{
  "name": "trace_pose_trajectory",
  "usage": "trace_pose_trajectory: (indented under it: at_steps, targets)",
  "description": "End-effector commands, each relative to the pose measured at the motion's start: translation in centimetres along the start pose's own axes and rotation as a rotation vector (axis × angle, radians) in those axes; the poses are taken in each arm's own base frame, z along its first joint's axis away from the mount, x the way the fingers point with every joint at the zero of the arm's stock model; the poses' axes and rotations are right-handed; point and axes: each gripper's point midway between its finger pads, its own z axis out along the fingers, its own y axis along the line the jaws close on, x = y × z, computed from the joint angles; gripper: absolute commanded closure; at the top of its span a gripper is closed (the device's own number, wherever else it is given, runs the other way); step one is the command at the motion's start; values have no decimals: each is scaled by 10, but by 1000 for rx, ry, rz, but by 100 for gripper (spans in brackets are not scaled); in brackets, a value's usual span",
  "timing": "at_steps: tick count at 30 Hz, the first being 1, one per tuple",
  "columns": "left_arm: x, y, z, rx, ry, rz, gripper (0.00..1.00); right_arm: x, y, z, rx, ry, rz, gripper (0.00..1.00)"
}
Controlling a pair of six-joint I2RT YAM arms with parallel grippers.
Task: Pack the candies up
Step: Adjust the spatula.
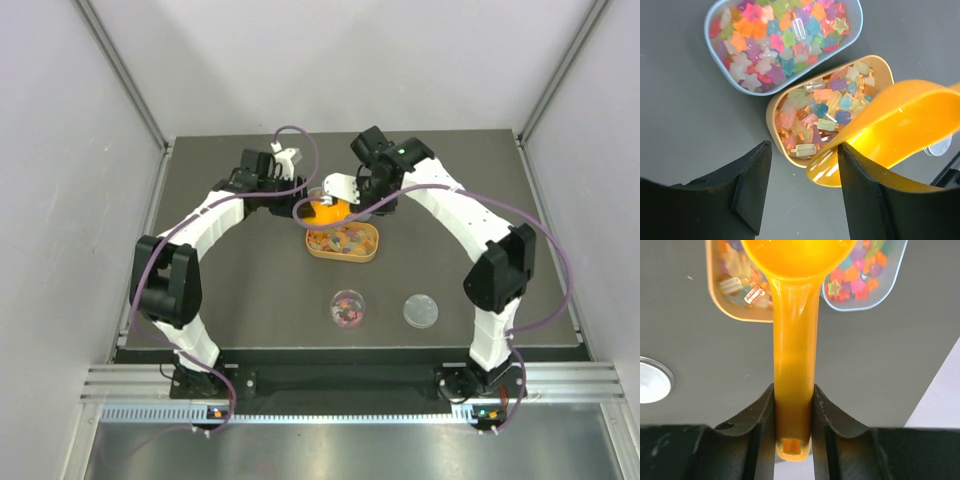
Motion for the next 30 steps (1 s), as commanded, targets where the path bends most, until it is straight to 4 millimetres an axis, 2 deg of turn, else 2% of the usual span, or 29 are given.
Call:
trace_pose_trajectory:
  at_steps: [1, 4, 7, 13, 18, 19, 30]
  targets:
    - [-20, -6, 5, 21, -48, 36, 40, -39, 5, -65, 67, -279, -69, 100]
    - [-17, -11, 9, 48, -33, 36, 41, -52, 7, -80, 72, -362, -59, 100]
    - [-15, -17, 12, 58, -25, 54, 41, -61, 8, -86, 55, -413, -34, 100]
    - [-13, -23, 12, 59, -18, 79, 41, -73, 10, -81, 18, -467, 8, 100]
    - [-13, -23, 10, 51, -20, 91, 41, -88, 4, -91, 18, -528, 35, 100]
    - [-13, -23, 10, 51, -20, 91, 41, -89, 4, -87, 4, -528, 44, 100]
    - [-13, -25, 13, 59, -27, 76, 41, -95, 9, -83, -42, -544, 96, 100]
